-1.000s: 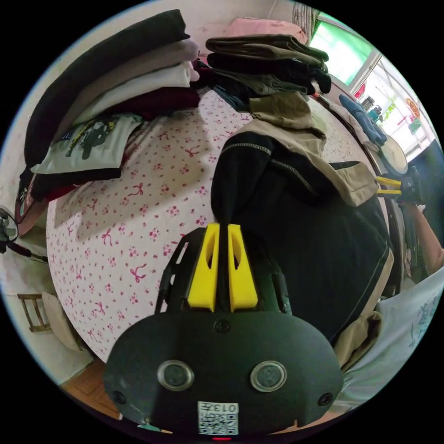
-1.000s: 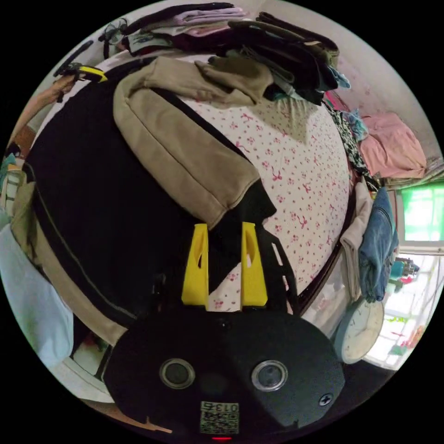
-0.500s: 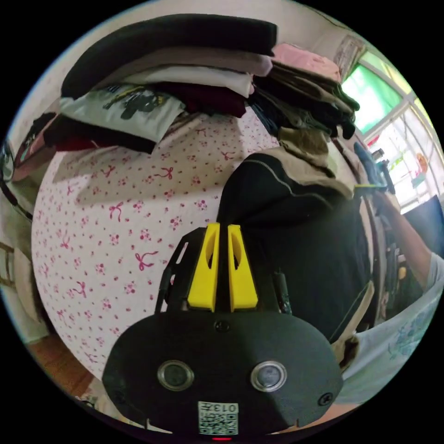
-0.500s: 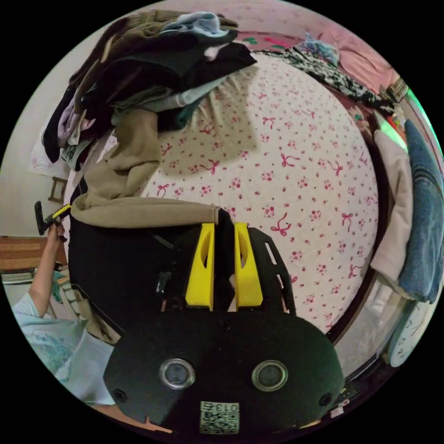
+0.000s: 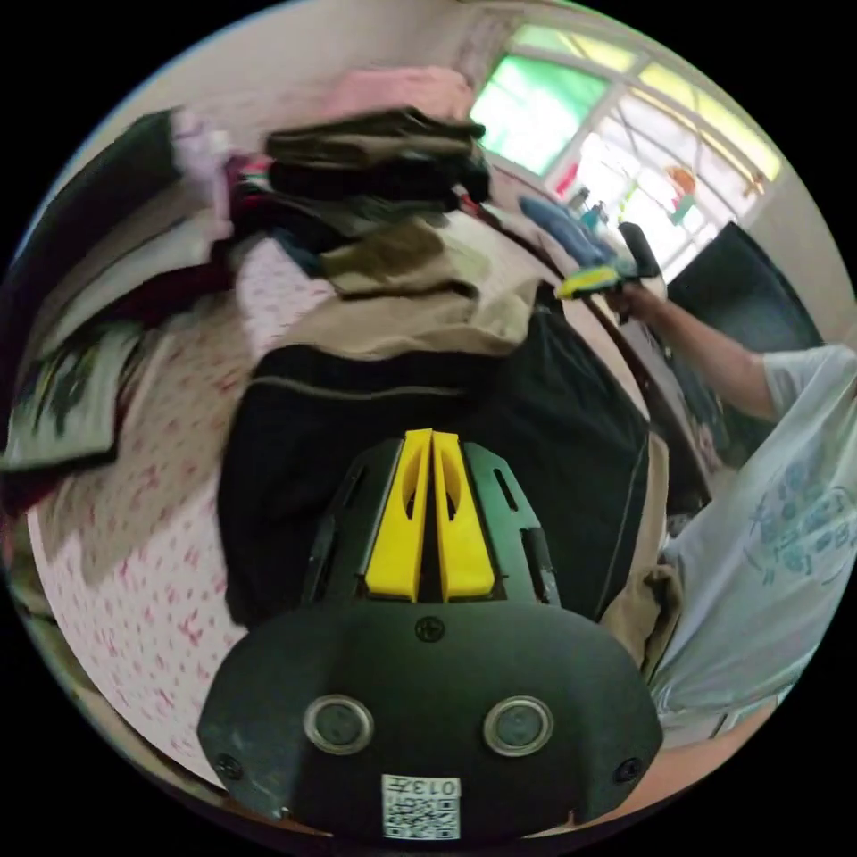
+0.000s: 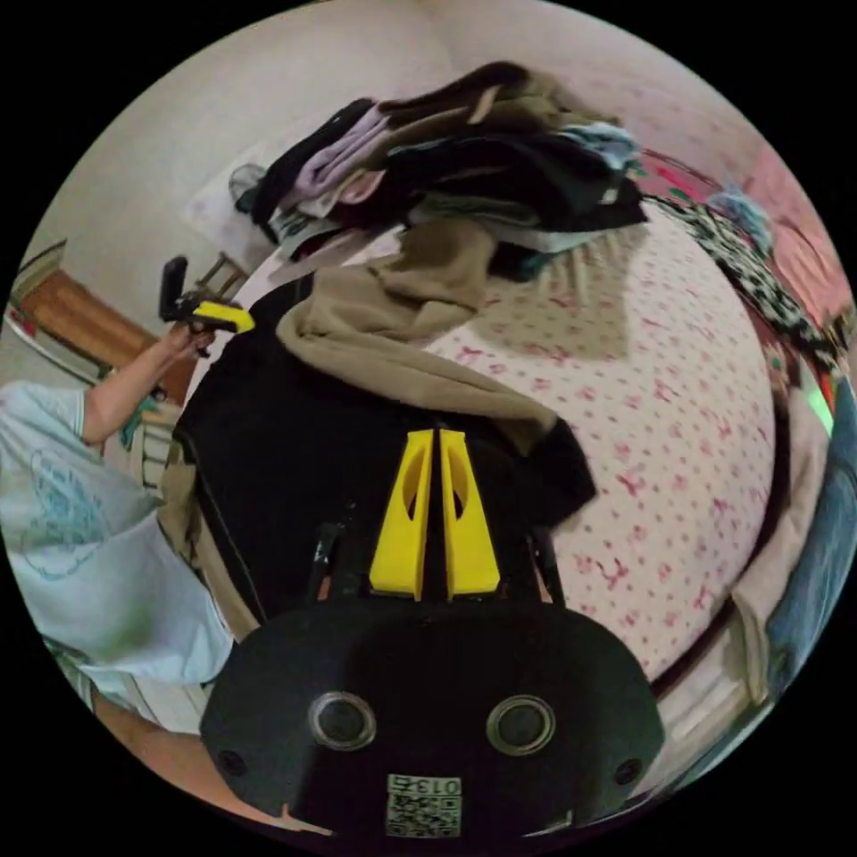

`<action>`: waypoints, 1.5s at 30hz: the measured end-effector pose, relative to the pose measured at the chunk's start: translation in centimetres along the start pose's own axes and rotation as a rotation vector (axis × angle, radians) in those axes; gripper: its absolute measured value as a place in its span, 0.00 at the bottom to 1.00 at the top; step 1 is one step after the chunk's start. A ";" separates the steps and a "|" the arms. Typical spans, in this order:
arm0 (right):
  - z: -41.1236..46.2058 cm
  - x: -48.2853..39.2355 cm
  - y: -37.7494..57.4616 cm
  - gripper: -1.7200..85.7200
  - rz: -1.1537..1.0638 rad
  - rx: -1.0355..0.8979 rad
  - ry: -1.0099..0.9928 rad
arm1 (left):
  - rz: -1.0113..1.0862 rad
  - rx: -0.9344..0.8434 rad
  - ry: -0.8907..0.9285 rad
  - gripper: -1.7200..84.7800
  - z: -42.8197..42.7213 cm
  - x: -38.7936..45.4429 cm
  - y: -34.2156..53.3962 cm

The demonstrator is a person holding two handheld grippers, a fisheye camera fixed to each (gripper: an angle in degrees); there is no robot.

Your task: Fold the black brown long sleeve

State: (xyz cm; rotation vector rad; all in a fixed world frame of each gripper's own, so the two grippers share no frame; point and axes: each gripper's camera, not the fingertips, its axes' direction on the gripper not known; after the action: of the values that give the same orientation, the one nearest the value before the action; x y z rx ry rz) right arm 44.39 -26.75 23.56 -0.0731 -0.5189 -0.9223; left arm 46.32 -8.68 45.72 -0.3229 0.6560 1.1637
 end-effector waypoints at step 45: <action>5.2 -14.1 -2.2 0.10 -0.093 0.193 0.469 | -0.512 0.184 0.000 0.02 -1.4 -7.1 2.6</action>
State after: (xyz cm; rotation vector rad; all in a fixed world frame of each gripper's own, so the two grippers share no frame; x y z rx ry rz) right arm 33.72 -16.24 21.28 0.3388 -0.1729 -0.9385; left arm 41.83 -13.70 49.34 -0.3103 0.6281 0.6107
